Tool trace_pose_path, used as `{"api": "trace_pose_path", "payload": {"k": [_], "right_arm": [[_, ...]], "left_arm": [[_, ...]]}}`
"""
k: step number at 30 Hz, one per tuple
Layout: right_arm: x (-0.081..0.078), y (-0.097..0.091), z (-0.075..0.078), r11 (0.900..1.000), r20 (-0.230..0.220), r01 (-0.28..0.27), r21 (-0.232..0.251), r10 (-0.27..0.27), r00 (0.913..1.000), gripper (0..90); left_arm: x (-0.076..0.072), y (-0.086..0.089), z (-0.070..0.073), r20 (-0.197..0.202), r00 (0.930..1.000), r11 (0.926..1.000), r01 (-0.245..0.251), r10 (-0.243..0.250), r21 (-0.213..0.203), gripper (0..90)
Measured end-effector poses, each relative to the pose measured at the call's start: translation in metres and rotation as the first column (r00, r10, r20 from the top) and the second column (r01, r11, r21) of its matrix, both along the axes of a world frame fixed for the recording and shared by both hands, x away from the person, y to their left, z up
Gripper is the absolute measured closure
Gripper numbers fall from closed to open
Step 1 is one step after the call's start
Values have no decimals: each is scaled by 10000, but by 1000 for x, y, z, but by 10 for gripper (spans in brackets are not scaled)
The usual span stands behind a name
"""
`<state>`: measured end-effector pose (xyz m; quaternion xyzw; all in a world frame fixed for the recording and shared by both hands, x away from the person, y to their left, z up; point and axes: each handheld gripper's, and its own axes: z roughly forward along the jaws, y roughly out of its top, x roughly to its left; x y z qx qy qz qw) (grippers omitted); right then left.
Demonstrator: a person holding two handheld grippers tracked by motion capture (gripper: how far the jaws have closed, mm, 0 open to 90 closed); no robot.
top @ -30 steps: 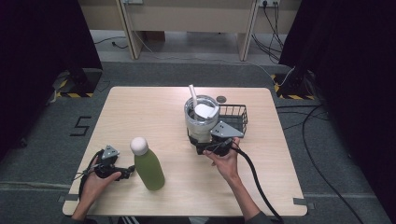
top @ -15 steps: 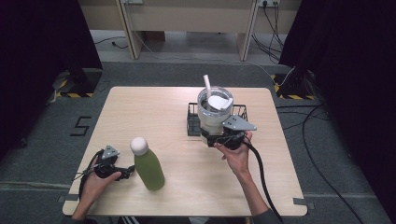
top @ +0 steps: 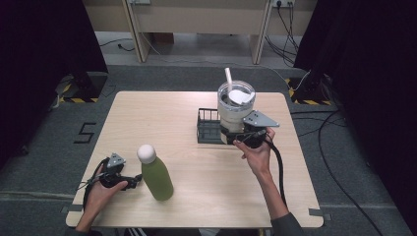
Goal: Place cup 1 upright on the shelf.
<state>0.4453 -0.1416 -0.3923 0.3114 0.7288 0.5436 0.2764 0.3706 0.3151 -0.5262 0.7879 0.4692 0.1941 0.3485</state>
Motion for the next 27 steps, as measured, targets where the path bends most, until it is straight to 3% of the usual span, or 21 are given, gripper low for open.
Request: {"api": "trace_pose_path", "payload": {"k": [20, 27], "right_arm": [[32, -21, 18, 9946, 132, 1020, -172, -1018, 9947, 109], [44, -24, 18, 9912, 66, 1316, -165, -1315, 9913, 109]], "left_arm": [[0, 0, 0, 1, 10000, 10000, -3, 3, 4, 17], [0, 0, 0, 0, 10000, 10000, -4, 4, 1, 17]]}}
